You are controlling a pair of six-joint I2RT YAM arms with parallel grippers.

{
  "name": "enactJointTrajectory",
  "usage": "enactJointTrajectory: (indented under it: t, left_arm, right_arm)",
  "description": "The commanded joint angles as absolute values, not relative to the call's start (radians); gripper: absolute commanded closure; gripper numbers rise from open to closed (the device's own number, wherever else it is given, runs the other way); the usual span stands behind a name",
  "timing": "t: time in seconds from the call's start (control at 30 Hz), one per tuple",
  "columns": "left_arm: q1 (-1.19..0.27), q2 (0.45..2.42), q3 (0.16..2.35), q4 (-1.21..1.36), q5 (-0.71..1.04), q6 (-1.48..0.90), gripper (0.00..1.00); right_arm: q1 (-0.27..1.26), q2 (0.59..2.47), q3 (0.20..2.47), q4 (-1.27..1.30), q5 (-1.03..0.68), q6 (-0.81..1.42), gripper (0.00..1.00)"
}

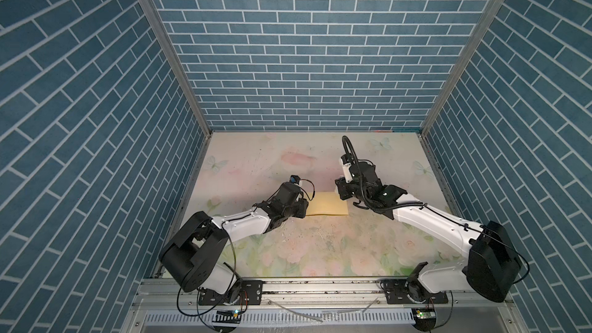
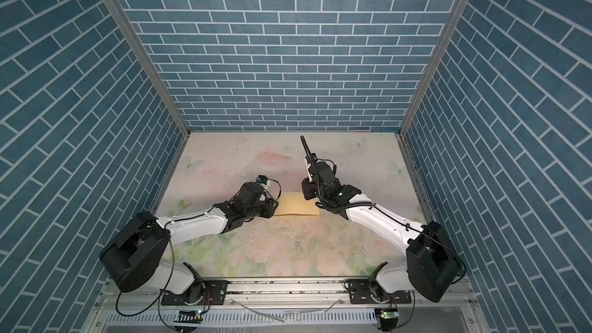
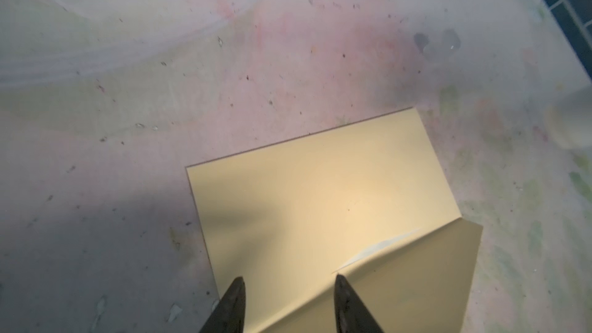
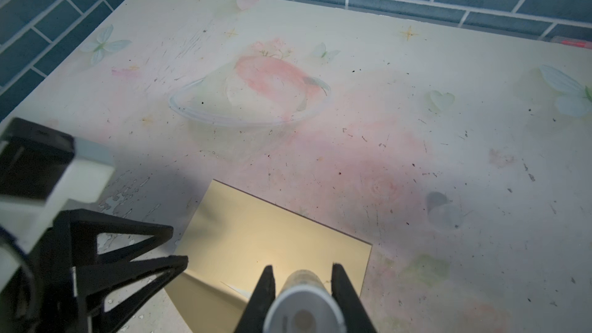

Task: Place the letter into the envelope and seal it
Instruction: 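Pin the envelope with the left while the right lowers the stick onto the flap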

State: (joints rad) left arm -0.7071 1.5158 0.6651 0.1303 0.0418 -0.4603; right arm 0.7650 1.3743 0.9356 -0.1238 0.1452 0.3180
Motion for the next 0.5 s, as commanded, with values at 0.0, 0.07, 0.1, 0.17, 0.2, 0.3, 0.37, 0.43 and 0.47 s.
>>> enactJointTrajectory:
  t: [0.0,0.07,0.1,0.17,0.2,0.3,0.37,0.43,0.47]
  left_arm:
    - [-0.738,1.552,0.693,0.117,0.025,-0.466,0.52]
    - [-0.748,1.570,0.693,0.118,0.022,-0.472,0.52]
    - [-0.754,1.579,0.693,0.114,0.020,-0.472,0.51]
    - [-0.766,1.586,0.693,0.109,0.014,-0.474,0.51]
    - [-0.774,1.589,0.693,0.108,0.011,-0.479,0.51]
    - [-0.801,1.596,0.693,0.112,0.009,-0.497,0.51]
    - [-0.828,1.600,0.693,0.115,-0.002,-0.506,0.51]
    - [-0.854,1.608,0.693,0.119,-0.011,-0.516,0.51]
    - [-0.864,1.615,0.694,0.122,-0.012,-0.521,0.52]
  right_arm:
    - [0.769,1.371,0.892,-0.068,0.174,0.368,1.00]
    - [0.767,1.363,0.870,-0.045,0.169,0.379,1.00]
    - [0.767,1.356,0.856,-0.032,0.174,0.388,1.00]
    - [0.768,1.342,0.824,0.004,0.190,0.419,1.00]
    - [0.767,1.336,0.809,0.018,0.191,0.425,1.00]
    - [0.765,1.327,0.790,0.037,0.184,0.420,1.00]
    - [0.766,1.328,0.792,0.027,0.189,0.420,1.00]
    - [0.764,1.332,0.796,0.013,0.194,0.426,1.00]
    - [0.762,1.336,0.800,0.004,0.194,0.431,1.00]
